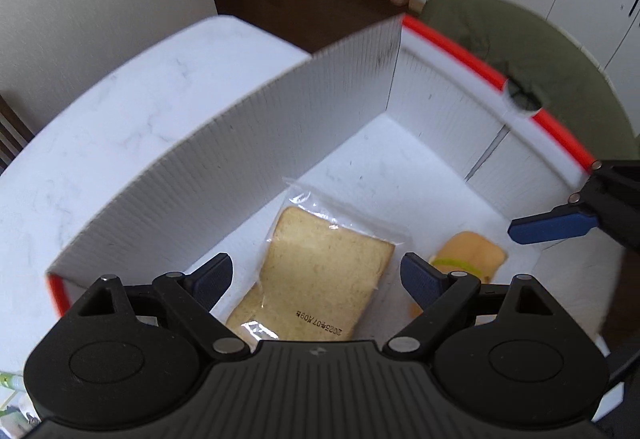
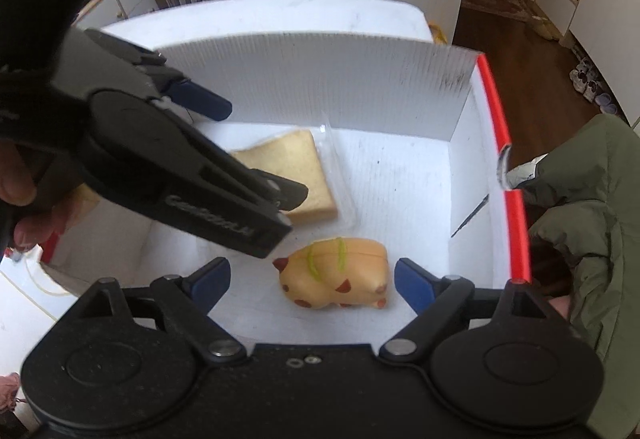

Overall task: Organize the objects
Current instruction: 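Open both grippers to drop the bread and pig into the box, then withdraw both grippers from the box back over the table items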

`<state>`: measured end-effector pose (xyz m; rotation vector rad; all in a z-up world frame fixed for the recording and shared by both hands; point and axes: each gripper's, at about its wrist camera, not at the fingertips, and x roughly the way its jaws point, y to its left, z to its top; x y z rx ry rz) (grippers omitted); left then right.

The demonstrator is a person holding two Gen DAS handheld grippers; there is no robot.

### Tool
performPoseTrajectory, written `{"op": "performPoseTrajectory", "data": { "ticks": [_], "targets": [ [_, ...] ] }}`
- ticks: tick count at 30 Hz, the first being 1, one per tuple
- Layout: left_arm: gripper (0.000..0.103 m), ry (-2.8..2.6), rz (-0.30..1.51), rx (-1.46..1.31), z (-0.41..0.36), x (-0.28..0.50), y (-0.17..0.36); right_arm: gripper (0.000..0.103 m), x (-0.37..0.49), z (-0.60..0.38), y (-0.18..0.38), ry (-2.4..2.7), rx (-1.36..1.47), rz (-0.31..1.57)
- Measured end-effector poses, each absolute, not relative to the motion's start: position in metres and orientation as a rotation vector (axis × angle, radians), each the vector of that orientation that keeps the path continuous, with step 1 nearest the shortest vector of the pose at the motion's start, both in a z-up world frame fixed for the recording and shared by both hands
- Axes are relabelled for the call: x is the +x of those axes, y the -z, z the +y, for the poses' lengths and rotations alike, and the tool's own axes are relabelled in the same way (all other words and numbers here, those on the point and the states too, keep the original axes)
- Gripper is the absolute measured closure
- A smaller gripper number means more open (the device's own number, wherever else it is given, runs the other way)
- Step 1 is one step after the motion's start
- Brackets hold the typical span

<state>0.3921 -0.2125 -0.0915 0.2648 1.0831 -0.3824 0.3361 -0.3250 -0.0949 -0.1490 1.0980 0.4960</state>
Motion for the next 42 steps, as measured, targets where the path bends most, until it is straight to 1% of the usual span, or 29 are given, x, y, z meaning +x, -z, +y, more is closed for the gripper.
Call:
{"op": "performPoseTrajectory", "data": {
  "ticks": [10,17,22,27,33,42],
  "targets": [
    [0.012,0.406,0.964,0.207,-0.197,0.353,0.049,0.014,0.313,-0.33,0.061,-0.499,-0.128,1.014],
    [0.012,0.392,0.897,0.17,-0.167,0.32,0.027,0.014,0.293,-0.321,0.043,-0.509,-0.137,0.952],
    [0.012,0.367,0.853,0.145,-0.14,0.294,0.013,0.01,0.278,-0.309,0.03,-0.517,-0.104,0.9],
    [0.012,0.342,0.81,0.112,-0.113,0.267,0.007,0.01,0.262,-0.291,0.021,-0.526,-0.09,0.858],
    [0.012,0.299,0.762,0.105,-0.072,0.231,0.006,0.001,0.242,-0.263,0.014,-0.56,-0.071,0.802],
    [0.012,0.224,0.727,0.036,0.002,0.187,0.014,0.001,0.222,-0.219,0.019,-0.594,0.009,0.783]
  ]
}}
